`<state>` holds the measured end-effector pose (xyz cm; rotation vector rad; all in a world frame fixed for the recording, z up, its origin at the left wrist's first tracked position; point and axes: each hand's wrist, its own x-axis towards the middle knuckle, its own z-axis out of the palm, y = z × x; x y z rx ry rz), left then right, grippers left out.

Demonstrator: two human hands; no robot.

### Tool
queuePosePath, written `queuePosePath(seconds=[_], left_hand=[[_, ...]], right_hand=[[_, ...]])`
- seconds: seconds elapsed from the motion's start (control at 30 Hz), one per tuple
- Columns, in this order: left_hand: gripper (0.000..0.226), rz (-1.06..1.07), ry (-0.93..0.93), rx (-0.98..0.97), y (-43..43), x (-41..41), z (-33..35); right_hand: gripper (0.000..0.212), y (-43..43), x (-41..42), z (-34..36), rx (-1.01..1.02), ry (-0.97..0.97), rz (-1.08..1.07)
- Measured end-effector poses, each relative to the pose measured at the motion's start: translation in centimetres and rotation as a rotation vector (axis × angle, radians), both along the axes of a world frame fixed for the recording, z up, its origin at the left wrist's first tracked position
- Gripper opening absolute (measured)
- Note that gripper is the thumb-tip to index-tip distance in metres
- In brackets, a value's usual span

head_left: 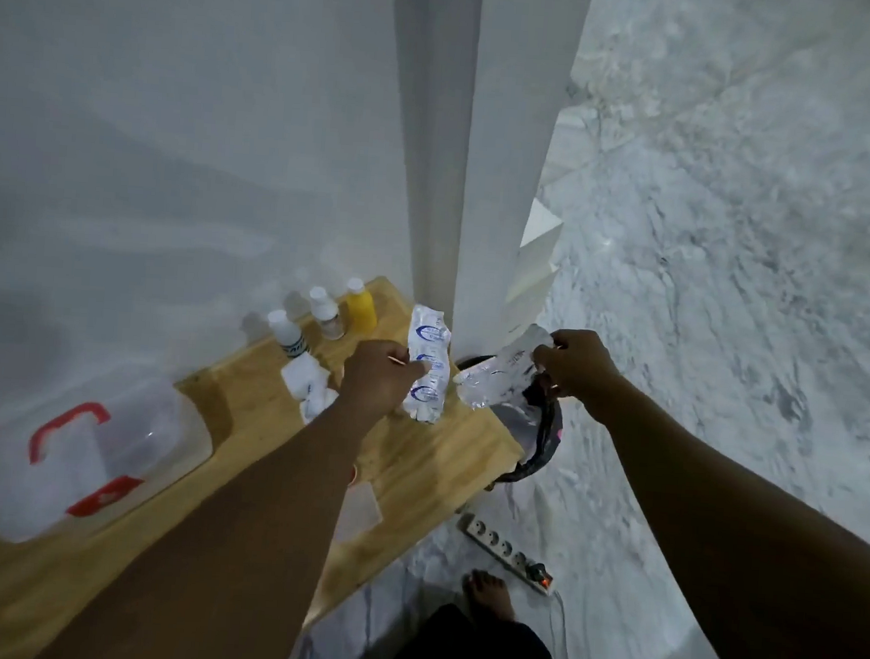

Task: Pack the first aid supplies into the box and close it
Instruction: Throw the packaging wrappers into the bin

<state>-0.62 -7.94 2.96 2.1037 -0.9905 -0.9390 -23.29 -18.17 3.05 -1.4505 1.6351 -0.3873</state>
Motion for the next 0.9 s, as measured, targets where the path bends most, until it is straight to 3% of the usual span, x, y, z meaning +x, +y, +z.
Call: queuePosePath(seconds=[0.13, 0.3, 0.5, 0.6, 0.8, 0.9], left_hand=[[0.026, -0.139, -0.081, 0.033, -5.4, -2.1, -0.6], [0.043, -0.279, -0.197, 0.101, -11.3, -6.3, -5.9], [0.044, -0.381, -0.229, 0.171, -15.6, -9.3, -13.7], [0.048, -0.412, -0.265, 0.220, -17.0, -10.2, -16.3], [0.028, -0.452, -0.296, 0.356, -18.7, -11.6, -19.4], [0.039, -0.519, -0.306, 0.359, -18.9, -12.2, -20.0]], right_hand=[[0.041, -2.8, -3.0, -1.6, -0.004, 0.010, -0.113], [0.044, -4.5, -5.9, -8.7, 0.064, 0.055, -0.207], [0.035, -5.0, -6.9, -17.4, 0.144, 0.093, -0.204], [0.021, -5.8, -6.5, -20.0, 0.185, 0.104, -0.174], [0.023, -7.1, -6.1, -23.1, 0.232, 0.108, -0.028], [0.020, -7.3, -6.7, -23.5, 0.238, 0.101, -0.029]])
